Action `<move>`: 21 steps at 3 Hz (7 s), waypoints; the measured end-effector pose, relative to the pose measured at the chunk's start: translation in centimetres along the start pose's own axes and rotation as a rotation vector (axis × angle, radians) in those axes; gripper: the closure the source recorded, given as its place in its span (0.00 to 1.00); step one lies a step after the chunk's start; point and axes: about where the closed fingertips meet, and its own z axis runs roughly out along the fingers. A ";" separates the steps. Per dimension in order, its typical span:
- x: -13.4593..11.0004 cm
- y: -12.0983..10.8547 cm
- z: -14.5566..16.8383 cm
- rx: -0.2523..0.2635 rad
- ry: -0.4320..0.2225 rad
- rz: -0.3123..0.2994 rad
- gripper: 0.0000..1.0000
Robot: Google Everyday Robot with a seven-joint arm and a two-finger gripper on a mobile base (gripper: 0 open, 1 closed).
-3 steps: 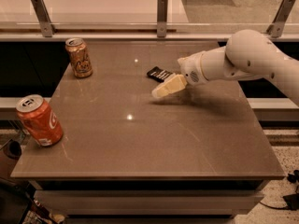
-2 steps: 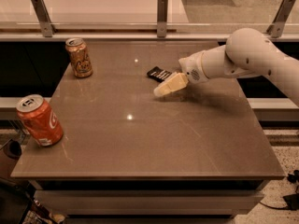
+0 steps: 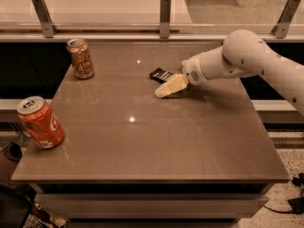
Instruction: Move rxbar chocolate near orange can
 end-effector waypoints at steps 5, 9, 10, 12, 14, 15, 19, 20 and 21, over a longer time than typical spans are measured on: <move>-1.4 0.0 -0.9 -0.001 0.002 0.002 1.00; -3.0 0.2 -4.6 0.067 -0.004 -0.017 1.00; -3.9 0.5 -5.4 0.086 -0.007 -0.037 1.00; -7.1 1.7 -6.2 0.111 0.037 -0.087 1.00; -10.9 5.1 -5.2 0.120 0.058 -0.102 1.00; -12.5 5.6 -3.9 0.119 0.066 -0.112 1.00; -18.0 4.7 4.0 0.046 0.014 -0.216 1.00; -18.8 7.1 7.6 0.018 0.048 -0.227 1.00; -18.1 8.1 10.7 0.007 0.075 -0.201 1.00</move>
Offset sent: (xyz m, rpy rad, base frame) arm 0.0003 0.0005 -0.0010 -0.0007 0.0029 -0.0010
